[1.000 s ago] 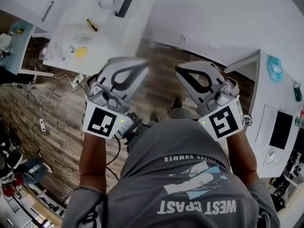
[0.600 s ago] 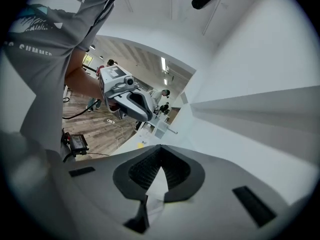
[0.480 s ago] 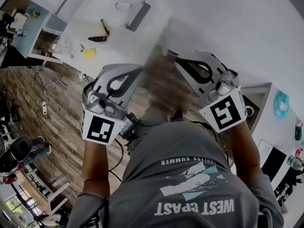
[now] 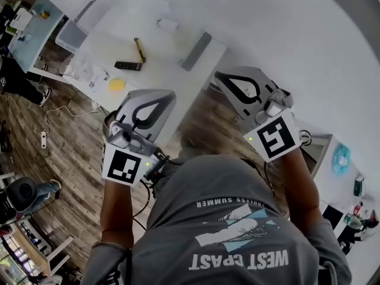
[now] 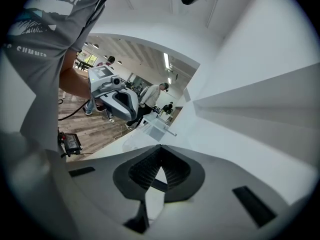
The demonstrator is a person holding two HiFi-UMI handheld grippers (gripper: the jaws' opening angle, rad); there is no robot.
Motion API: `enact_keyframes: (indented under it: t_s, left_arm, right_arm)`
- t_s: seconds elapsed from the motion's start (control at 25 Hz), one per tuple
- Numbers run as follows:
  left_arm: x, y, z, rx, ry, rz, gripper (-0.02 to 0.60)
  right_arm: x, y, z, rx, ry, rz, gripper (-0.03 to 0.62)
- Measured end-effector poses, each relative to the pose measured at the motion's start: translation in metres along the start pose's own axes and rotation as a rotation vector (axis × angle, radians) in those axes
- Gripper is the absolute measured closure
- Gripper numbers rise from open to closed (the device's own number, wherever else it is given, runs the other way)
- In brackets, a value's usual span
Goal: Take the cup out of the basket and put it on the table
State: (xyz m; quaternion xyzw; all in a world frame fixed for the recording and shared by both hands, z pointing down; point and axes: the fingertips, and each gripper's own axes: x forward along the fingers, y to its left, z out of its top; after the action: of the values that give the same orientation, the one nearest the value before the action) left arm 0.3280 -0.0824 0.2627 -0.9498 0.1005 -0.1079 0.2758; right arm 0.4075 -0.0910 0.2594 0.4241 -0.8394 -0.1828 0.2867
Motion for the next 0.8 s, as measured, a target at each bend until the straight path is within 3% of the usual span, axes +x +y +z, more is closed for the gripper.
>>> enact_keyframes:
  t_s: [0.2,0.36,0.8]
  left_arm:
    - [-0.002,0.025,-0.022,0.022,0.009,0.0,0.574]
    - [-0.016,0.045,-0.037,-0.026,-0.002,0.071,0.574]
    - [-0.048,0.071,-0.09,-0.119,0.19,0.212,0.574]
  right_arm:
    - [0.047,-0.026,-0.003,0.007,0.026,0.009,0.583]
    - [0.092,-0.049,-0.004,-0.01,0.039,0.057,0.583]
    - [0.244,-0.092,-0.072,-0.051,0.203,0.311,0.582]
